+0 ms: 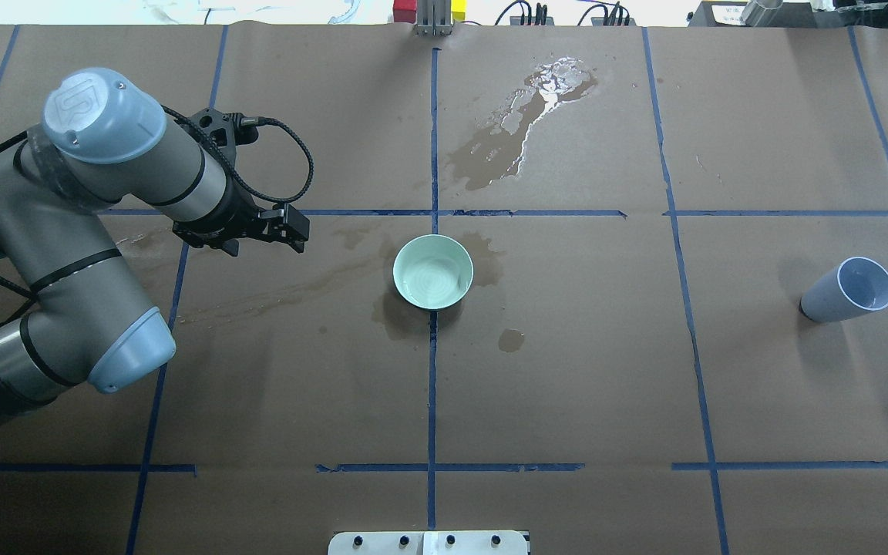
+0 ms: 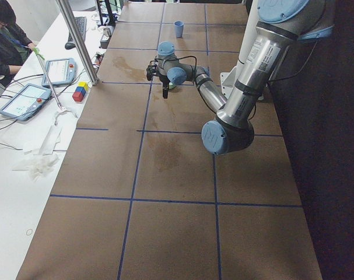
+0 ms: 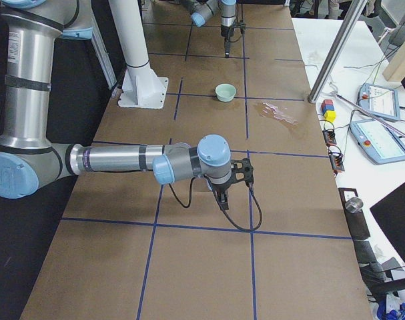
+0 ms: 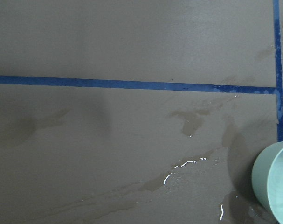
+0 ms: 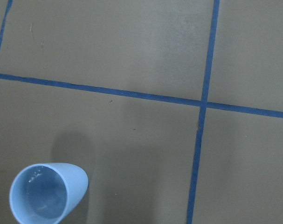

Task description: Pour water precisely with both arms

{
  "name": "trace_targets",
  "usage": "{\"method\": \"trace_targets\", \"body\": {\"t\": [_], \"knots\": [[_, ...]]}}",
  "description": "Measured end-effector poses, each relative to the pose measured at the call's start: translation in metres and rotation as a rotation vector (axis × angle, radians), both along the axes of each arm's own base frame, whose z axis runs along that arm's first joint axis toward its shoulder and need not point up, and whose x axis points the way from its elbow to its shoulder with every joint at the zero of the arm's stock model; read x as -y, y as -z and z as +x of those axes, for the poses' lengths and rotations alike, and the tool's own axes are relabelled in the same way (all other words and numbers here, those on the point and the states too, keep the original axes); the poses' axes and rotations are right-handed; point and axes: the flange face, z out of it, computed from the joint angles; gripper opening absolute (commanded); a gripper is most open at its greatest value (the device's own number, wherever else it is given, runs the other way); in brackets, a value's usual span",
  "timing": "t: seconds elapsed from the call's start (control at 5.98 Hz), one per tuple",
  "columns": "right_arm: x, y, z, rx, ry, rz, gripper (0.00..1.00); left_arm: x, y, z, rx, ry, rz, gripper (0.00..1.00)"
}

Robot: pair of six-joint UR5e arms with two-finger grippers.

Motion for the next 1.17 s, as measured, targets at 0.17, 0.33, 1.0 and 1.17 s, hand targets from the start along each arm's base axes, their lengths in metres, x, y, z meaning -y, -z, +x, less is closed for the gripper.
{"method": "trace_targets", "body": {"t": [0.17, 0.33, 1.0, 1.17], "knots": [[-0.003, 0.029, -0.015, 0.012, -0.024, -0.015, 0.99, 0.0, -0.003, 0.0, 0.003, 0.0, -0.002, 1.0], [-0.012, 0.051, -0.03, 0.021, -0.033, -0.024, 0.99, 0.0, -0.005, 0.001, 0.006, 0.001, -0.006, 1.0], [-0.084, 0.058, -0.135, 0.008, -0.162, 0.008, 0.98, -0.001, -0.015, 0.001, 0.017, 0.0, -0.017, 1.0], [-0.105, 0.046, -0.15, -0.012, -0.18, 0.044, 0.98, -0.001, -0.016, 0.001, 0.018, 0.0, -0.018, 1.0]]}}
